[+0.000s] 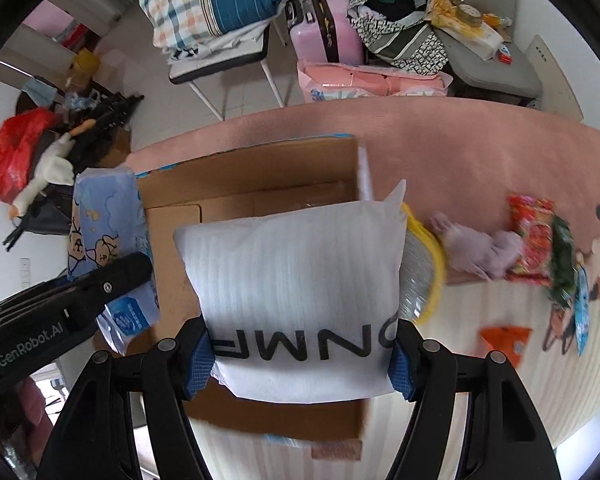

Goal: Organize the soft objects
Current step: 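Carry the blue package and white bag into the cardboard box and open both tools, then grasp the orange snack bag with the left tool while the right tool grasps the green Deeyeo package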

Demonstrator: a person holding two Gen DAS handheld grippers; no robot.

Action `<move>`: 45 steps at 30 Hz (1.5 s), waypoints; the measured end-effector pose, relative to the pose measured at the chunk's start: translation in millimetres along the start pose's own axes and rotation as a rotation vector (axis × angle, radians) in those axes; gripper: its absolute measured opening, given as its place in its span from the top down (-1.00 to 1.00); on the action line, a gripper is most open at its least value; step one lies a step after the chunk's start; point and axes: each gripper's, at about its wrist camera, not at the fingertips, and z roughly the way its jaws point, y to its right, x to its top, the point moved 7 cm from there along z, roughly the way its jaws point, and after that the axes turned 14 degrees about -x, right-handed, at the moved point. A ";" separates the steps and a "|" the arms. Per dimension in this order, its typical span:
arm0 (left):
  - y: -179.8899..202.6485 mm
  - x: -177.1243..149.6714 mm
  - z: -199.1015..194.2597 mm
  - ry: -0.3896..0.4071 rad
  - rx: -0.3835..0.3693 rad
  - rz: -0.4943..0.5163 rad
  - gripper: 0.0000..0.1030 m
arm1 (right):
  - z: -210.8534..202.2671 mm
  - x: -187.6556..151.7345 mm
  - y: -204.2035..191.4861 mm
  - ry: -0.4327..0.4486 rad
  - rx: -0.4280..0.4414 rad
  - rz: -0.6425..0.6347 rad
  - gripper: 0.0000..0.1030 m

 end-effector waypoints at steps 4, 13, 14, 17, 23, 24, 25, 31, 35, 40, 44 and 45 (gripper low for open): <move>-29.9 14.0 29.1 -0.077 -0.032 -0.064 0.10 | 33.0 18.1 -23.7 -0.032 -0.058 -0.022 -0.39; -42.5 16.6 83.1 -0.210 -0.090 -0.102 0.10 | 82.0 36.3 -47.0 -0.070 -0.160 -0.066 -0.40; -44.3 16.9 87.1 -0.220 -0.093 -0.101 0.10 | 88.8 38.3 -43.4 -0.075 -0.168 -0.067 -0.40; -51.4 16.6 95.8 -0.248 -0.088 -0.106 0.09 | 102.6 37.7 -45.4 -0.087 -0.173 -0.071 -0.41; -61.1 13.7 95.3 -0.279 -0.064 -0.118 -0.02 | 117.5 35.3 -50.4 -0.119 -0.164 -0.092 -0.49; -59.4 14.1 90.6 -0.271 -0.058 -0.106 -0.07 | 114.8 35.7 -49.5 -0.114 -0.157 -0.086 -0.51; -57.5 14.2 84.5 -0.262 -0.051 -0.091 -0.19 | 112.0 36.2 -48.3 -0.110 -0.153 -0.086 -0.53; -48.1 10.3 33.0 -0.177 0.005 -0.024 -0.78 | 66.7 32.0 -45.6 -0.057 -0.135 -0.086 -0.90; -45.4 -3.1 -8.0 -0.103 0.034 0.014 -0.94 | 30.9 21.9 -40.7 -0.017 -0.140 -0.082 -1.00; -45.8 -25.9 -42.1 -0.007 0.092 0.064 -0.95 | -4.1 -6.5 -33.8 0.056 -0.136 -0.067 -1.00; -45.8 -60.3 -62.8 0.043 0.107 0.088 -0.95 | -22.7 -41.0 -34.2 0.082 -0.119 -0.084 -1.00; -44.4 -65.9 -65.9 0.052 0.113 0.093 -0.95 | -26.9 -48.7 -33.3 0.089 -0.112 -0.080 -1.00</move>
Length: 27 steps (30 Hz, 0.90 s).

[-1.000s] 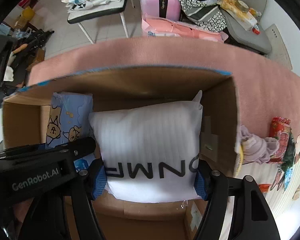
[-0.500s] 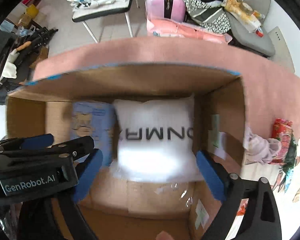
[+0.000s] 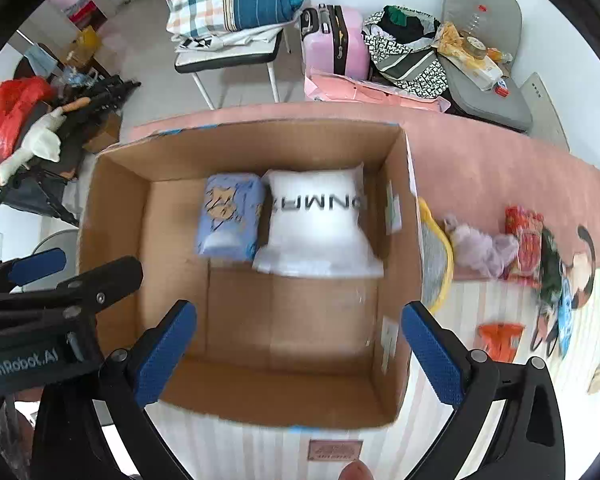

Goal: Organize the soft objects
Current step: 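Grasp the orange snack bag with the left tool while the right tool grasps the green Deeyeo package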

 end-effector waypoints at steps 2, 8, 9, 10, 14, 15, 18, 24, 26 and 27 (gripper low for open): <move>6.3 -3.1 -5.3 0.035 0.017 -0.001 -0.95 | -9.4 -14.1 0.5 0.014 0.016 0.002 -1.00; 28.7 -31.0 -41.2 0.124 0.033 0.003 -0.95 | -43.9 -44.4 14.4 0.067 0.084 0.010 -1.00; 37.1 -33.0 -47.6 0.145 0.040 0.010 -0.95 | -50.5 -47.0 22.8 0.075 0.109 0.023 -1.00; 45.6 -34.8 -52.8 0.164 0.044 0.020 -0.95 | -54.3 -48.6 30.6 0.081 0.121 0.032 -1.00; 101.4 -35.4 -62.6 0.213 0.058 0.078 -0.95 | -64.6 -51.5 89.5 0.080 0.138 0.078 -1.00; 119.9 -35.0 -60.9 0.220 0.052 0.093 -0.95 | -62.9 -52.8 117.5 0.079 0.111 0.098 -1.00; 177.1 -31.7 -38.2 0.192 0.009 0.136 -0.95 | -52.7 -57.0 191.4 0.078 0.020 0.139 -1.00; 276.9 -42.9 77.5 -0.041 -0.142 0.176 -0.68 | 13.5 -66.3 348.8 -0.047 -0.034 0.284 -0.86; 301.9 -52.2 125.5 -0.135 -0.139 0.195 -0.33 | 36.3 -65.9 375.9 -0.094 -0.006 0.306 -0.60; 309.0 -56.1 144.7 -0.175 -0.137 0.196 -0.31 | 53.1 -63.7 390.0 -0.128 0.028 0.318 -0.53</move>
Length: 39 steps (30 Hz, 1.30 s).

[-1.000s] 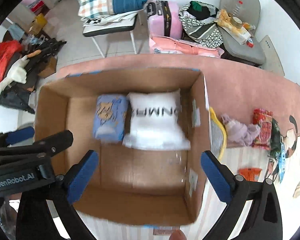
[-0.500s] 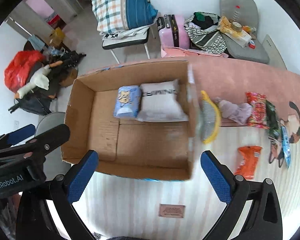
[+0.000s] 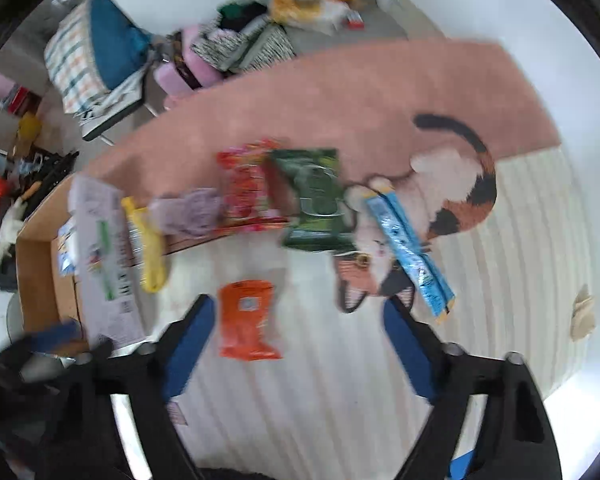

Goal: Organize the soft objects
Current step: 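Grasp the orange snack bag with the left tool while the right tool grasps the green Deeyeo package, then carry the orange bag and green package into the box and release both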

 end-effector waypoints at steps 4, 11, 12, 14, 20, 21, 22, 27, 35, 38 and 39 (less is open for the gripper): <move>9.6 -3.6 80.9 -0.143 -0.015 -0.043 -0.29 | 44.0 29.4 21.7 -0.071 0.039 0.001 -0.36; 9.4 -6.3 150.5 -0.247 0.015 -0.112 -0.31 | 109.9 80.0 5.6 -0.176 0.080 -0.043 -0.34; 8.6 -6.6 154.1 -0.251 0.022 -0.115 -0.31 | 118.7 85.1 2.4 -0.197 0.087 -0.048 -0.34; 6.4 -8.2 159.6 -0.252 0.026 -0.126 -0.28 | 130.6 91.2 -2.9 -0.231 0.115 -0.047 -0.34; -8.7 -9.3 150.7 -0.234 0.037 -0.137 0.30 | 159.6 95.5 -16.0 -0.299 0.139 -0.046 0.10; -12.4 -7.6 146.4 -0.225 0.042 -0.136 0.31 | 164.2 93.3 -18.2 -0.312 0.137 -0.047 0.21; -13.4 -7.3 143.2 -0.218 0.042 -0.135 0.32 | 165.6 92.4 -18.6 -0.316 0.132 -0.042 0.25; -11.5 -1.6 112.4 -0.159 0.042 -0.118 0.34 | 145.8 84.9 -15.3 -0.245 0.066 -0.044 0.33; -3.9 10.8 3.6 0.026 -0.013 -0.054 0.34 | 40.6 52.8 -41.2 -0.076 0.145 -0.066 0.33; -15.3 9.0 -58.0 0.110 -0.032 -0.037 0.34 | -5.5 33.9 -72.0 -0.014 0.187 -0.102 0.33; -22.2 8.2 -74.9 0.131 -0.031 -0.037 0.34 | -19.3 28.3 -87.5 0.004 0.203 -0.112 0.33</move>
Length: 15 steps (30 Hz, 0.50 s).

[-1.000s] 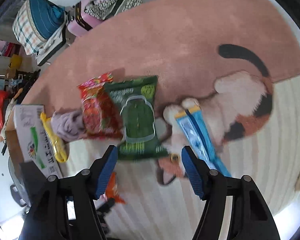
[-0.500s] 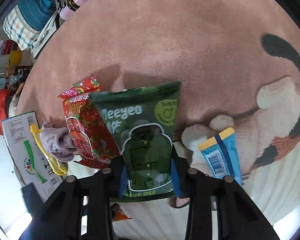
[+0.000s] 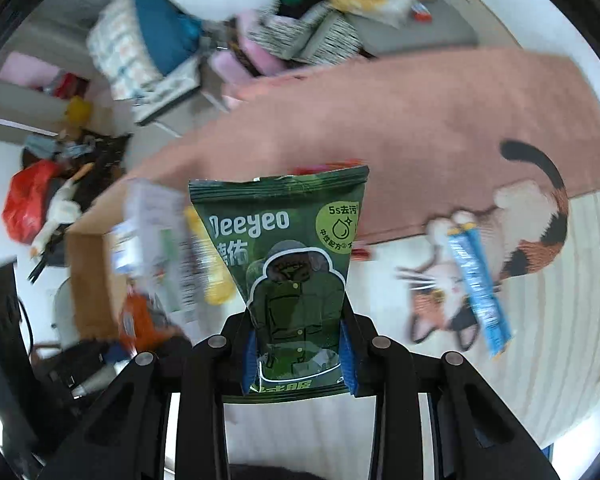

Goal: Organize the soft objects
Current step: 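Carry the orange bag and green package into the box and release both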

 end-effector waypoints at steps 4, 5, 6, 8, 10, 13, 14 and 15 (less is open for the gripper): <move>-44.1 0.4 -67.3 0.069 0.020 -0.021 0.34 | -32.5 -20.3 -71.4 0.040 0.068 -0.055 0.33; -60.3 2.8 -82.7 0.080 0.034 -0.030 0.34 | -37.9 -25.5 -86.0 0.046 0.077 -0.068 0.33; -79.4 3.1 -94.1 0.093 0.057 -0.045 0.34 | -40.9 -29.1 -108.1 0.050 0.090 -0.081 0.33; -125.2 10.7 -118.5 0.119 0.109 -0.078 0.34 | -39.0 -36.1 -148.7 0.041 0.102 -0.105 0.33; -157.2 10.5 -125.1 0.125 0.151 -0.102 0.34 | -30.4 -41.2 -183.0 0.031 0.094 -0.118 0.33; -212.0 14.9 -120.7 0.101 0.196 -0.157 0.34 | -4.5 -50.0 -226.8 0.011 0.040 -0.136 0.33; -232.1 17.8 -118.0 0.087 0.211 -0.175 0.34 | 6.8 -52.9 -238.5 -0.002 0.021 -0.138 0.33; -246.8 20.1 -110.8 0.068 0.220 -0.185 0.34 | 17.2 -56.4 -247.4 -0.016 0.004 -0.140 0.33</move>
